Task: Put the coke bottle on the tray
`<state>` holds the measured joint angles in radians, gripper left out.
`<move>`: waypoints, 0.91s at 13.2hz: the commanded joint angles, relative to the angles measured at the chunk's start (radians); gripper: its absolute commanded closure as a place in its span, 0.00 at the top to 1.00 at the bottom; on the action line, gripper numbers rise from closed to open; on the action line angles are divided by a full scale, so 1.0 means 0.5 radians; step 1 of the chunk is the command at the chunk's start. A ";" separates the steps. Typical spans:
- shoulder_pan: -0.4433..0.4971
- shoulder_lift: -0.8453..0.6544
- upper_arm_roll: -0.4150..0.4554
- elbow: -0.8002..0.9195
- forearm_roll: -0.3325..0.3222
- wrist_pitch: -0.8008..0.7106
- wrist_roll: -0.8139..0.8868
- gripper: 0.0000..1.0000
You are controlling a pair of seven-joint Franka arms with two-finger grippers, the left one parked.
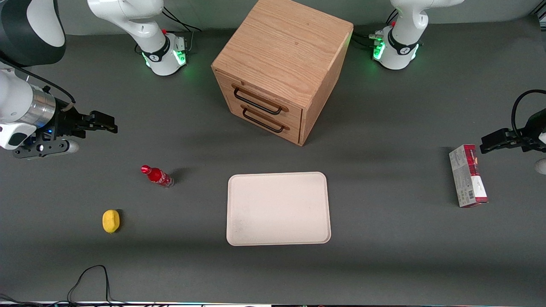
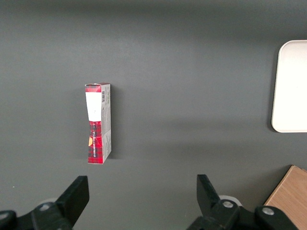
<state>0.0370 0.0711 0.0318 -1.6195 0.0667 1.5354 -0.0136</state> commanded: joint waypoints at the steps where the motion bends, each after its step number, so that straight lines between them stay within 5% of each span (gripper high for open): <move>1: 0.079 0.027 -0.097 0.061 0.020 -0.046 -0.003 1.00; 12: 0.076 0.045 -0.100 0.100 0.011 -0.049 -0.003 1.00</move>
<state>0.0596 0.0767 -0.0094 -1.6046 0.0667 1.5306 -0.0136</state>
